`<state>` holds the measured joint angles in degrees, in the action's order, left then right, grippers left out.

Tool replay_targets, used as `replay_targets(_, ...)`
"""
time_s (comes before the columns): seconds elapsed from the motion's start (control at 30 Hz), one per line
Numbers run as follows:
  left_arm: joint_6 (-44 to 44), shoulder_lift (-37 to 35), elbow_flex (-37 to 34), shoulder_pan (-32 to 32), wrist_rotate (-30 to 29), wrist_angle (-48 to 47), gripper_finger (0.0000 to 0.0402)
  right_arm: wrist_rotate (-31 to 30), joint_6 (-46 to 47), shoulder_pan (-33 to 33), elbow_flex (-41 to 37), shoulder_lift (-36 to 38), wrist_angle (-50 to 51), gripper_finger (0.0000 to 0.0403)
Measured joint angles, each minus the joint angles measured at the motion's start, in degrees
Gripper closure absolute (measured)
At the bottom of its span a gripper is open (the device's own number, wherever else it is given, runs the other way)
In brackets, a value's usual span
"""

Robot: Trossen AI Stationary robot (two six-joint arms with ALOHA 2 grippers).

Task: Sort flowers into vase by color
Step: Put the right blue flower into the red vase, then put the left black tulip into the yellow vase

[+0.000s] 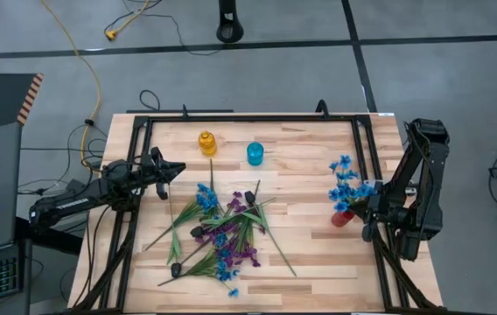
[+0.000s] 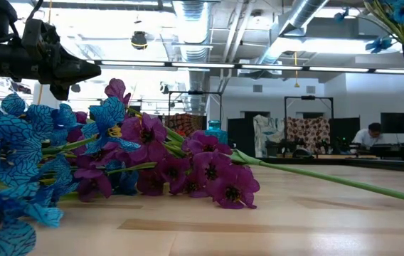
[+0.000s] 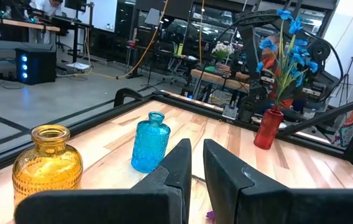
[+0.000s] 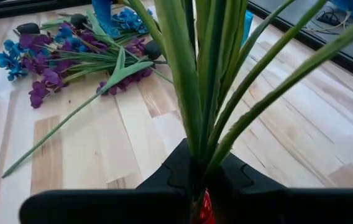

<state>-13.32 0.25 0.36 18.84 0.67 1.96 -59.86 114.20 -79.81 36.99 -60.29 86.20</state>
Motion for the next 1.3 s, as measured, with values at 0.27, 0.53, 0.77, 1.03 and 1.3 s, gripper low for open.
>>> replay_targets(0.27, 0.0, 0.0, 0.0, 0.0, 0.0, 0.0, 0.0372, 5.8, 1.4, 1.8, 3.5, 0.0, 0.3, 0.0311)
replay_targets(0.53, 0.0, 0.0, 0.0, 0.0, 0.0, 0.0, 0.0372, 12.1, 1.0, 3.6, 5.8, 0.0, 0.4, 0.0192)
replay_targets(0.77, 0.0, 0.0, 0.0, 0.0, 0.0, 0.0, 0.0372, 22.0, 0.8, 3.9, 10.2, 0.0, 0.5, 0.0139)
replay_targets(1.03, 0.0, 0.0, 0.0, 0.0, 0.0, 0.0, 0.0372, 32.6, 0.8, 3.8, 15.9, 0.0, 2.0, 0.0138)
replay_targets(1.3, 0.0, 0.0, 0.0, 0.0, 0.0, 0.0, 0.0372, 39.9, 1.2, 3.8, 23.0, 0.0, 1.8, 0.0138)
